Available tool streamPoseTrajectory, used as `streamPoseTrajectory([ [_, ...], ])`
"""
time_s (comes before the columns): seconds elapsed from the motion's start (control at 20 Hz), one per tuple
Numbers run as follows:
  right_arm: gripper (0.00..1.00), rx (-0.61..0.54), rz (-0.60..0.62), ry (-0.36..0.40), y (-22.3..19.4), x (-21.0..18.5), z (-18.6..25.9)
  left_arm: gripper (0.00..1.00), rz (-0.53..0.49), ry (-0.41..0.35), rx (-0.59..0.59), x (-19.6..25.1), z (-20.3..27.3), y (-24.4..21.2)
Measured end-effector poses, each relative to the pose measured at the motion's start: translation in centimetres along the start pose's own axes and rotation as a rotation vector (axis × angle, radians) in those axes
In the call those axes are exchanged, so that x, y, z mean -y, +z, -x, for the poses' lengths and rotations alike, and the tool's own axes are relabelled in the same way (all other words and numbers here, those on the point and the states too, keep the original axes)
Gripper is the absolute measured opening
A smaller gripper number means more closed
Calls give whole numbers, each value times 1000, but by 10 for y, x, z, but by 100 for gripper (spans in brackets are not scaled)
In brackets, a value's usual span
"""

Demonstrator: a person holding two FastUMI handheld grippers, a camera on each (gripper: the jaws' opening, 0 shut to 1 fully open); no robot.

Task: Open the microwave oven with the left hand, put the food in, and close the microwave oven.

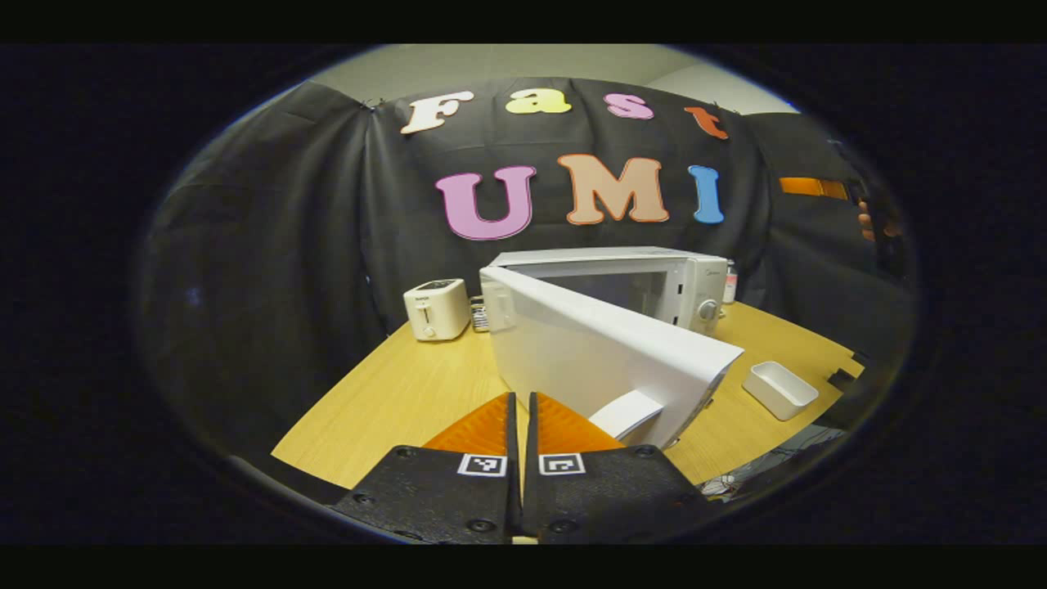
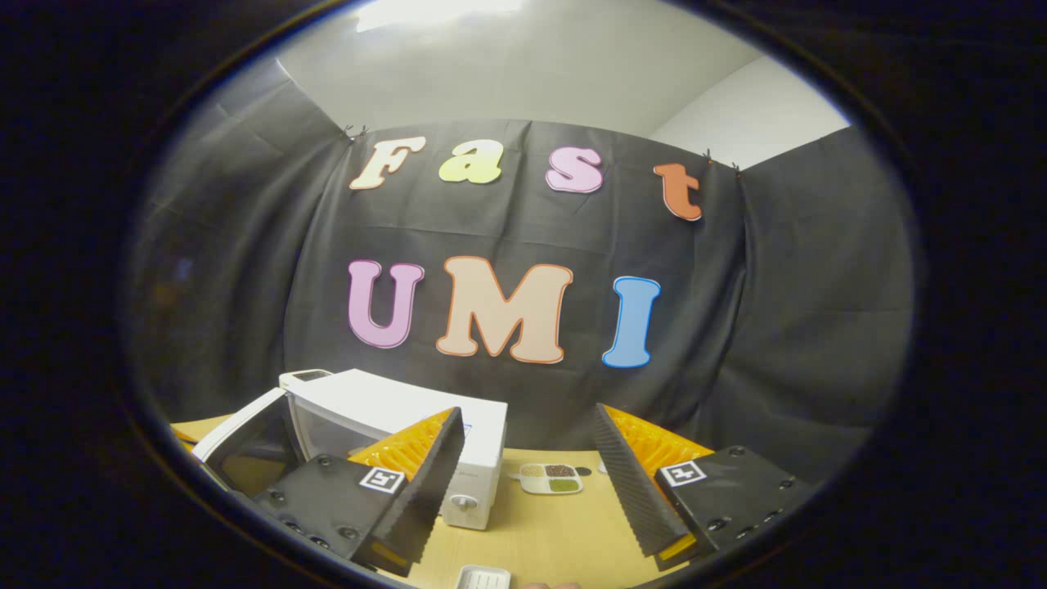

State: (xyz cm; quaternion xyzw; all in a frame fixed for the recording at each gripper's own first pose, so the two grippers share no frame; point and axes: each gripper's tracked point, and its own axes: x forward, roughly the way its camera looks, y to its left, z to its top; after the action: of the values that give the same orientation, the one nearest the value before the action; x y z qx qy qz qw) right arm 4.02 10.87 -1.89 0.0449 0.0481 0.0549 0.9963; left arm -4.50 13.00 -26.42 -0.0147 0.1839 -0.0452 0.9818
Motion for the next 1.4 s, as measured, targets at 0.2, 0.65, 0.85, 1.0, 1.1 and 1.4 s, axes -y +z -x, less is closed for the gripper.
streamPoseTrajectory([
  [0.2, 89, 3, 20, -1, 4, 4, 1, 1, -21, -54, 6, 29, -12, 6],
  [0.65, 97, 3, 45, 9, 6, 19, 1, 2, -14, -126, 15, 84, -50, 23],
  [0.85, 97, 4, 35, -4, 8, 32, -3, 1, -14, -152, 16, 108, -68, 29],
  [1.0, 96, 15, 49, -14, 10, 43, -6, 0, -26, -165, 19, 123, -83, 34],
  [1.1, 100, 11, 32, -14, 9, 47, -9, 0, -25, -173, 19, 132, -94, 38],
  [1.4, 97, 19, 19, -3, 8, 66, -17, 0, -27, -172, 20, 152, -130, 52],
])
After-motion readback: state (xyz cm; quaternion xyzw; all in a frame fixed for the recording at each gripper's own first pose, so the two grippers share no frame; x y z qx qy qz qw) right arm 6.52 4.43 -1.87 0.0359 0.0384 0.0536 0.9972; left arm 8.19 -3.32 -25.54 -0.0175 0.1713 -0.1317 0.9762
